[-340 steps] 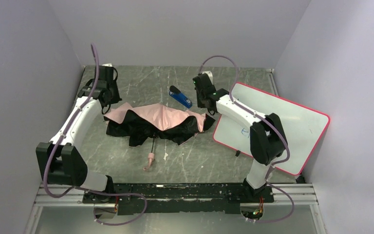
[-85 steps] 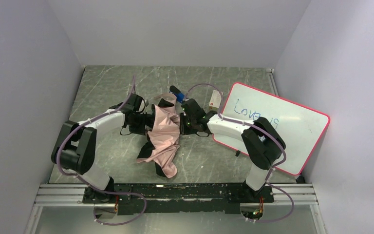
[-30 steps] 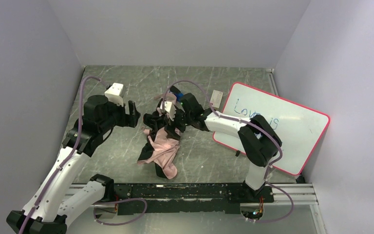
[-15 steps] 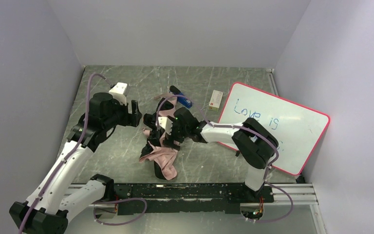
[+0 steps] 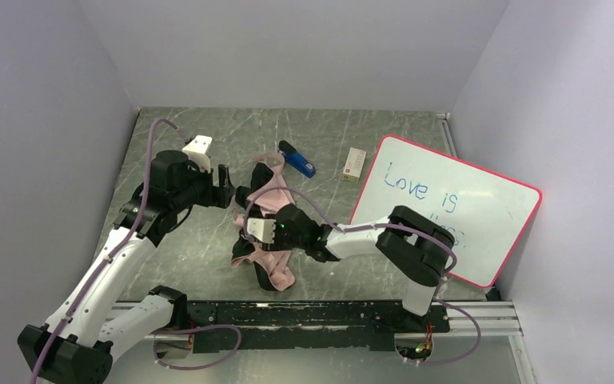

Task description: Put away the umbrella

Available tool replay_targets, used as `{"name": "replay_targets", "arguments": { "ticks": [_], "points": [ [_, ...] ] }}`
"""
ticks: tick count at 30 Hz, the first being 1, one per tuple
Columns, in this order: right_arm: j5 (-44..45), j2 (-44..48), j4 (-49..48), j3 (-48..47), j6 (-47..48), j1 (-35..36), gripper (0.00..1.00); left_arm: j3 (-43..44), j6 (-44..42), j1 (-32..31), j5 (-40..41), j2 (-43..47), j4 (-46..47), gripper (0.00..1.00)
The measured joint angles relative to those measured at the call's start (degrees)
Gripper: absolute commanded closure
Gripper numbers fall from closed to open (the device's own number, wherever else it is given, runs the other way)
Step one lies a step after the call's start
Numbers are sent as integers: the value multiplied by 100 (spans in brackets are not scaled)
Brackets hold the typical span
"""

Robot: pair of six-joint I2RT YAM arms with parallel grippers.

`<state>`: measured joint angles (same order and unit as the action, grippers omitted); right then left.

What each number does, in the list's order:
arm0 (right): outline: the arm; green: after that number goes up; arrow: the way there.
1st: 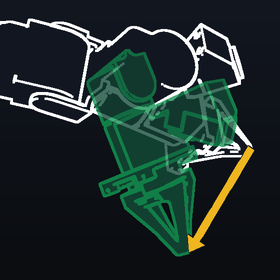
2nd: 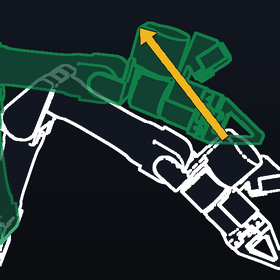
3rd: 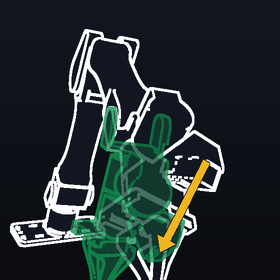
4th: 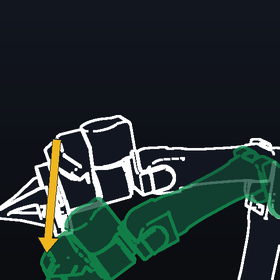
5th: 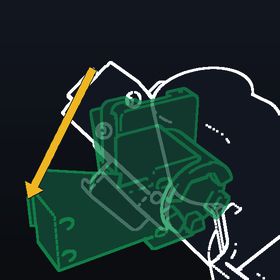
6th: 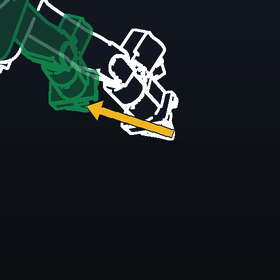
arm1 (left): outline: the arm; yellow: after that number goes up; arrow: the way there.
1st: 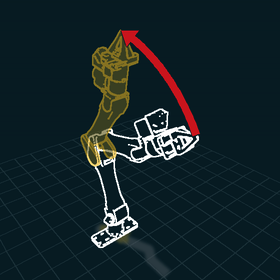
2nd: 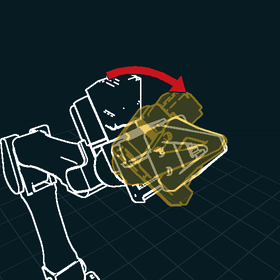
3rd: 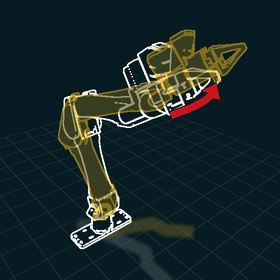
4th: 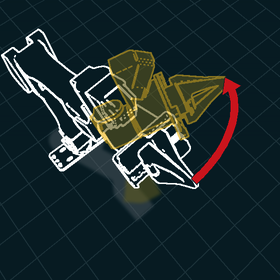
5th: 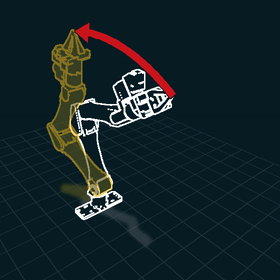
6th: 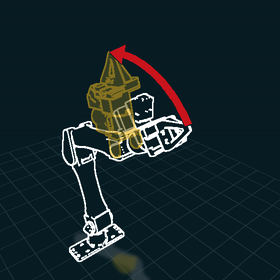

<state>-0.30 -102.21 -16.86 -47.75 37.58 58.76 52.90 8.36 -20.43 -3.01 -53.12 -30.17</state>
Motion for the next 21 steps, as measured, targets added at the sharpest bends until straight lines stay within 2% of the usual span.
{"name": "replay_targets", "arguments": {
  "ticks": [4,9,13,21],
  "points": [
    [732,-2,-553,323,236,326,46,0,2,0,-33,-50,20,17],
    [1670,87,-1244,802,494,728,27,0,50,0,-111,-90,42,16],
    [2002,570,-1021,1003,343,809,19,2,155,0,-90,-85,81,13],
    [2039,2100,-339,1014,-409,833,11,411,413,0,317,39,70,11]
  ]
}}
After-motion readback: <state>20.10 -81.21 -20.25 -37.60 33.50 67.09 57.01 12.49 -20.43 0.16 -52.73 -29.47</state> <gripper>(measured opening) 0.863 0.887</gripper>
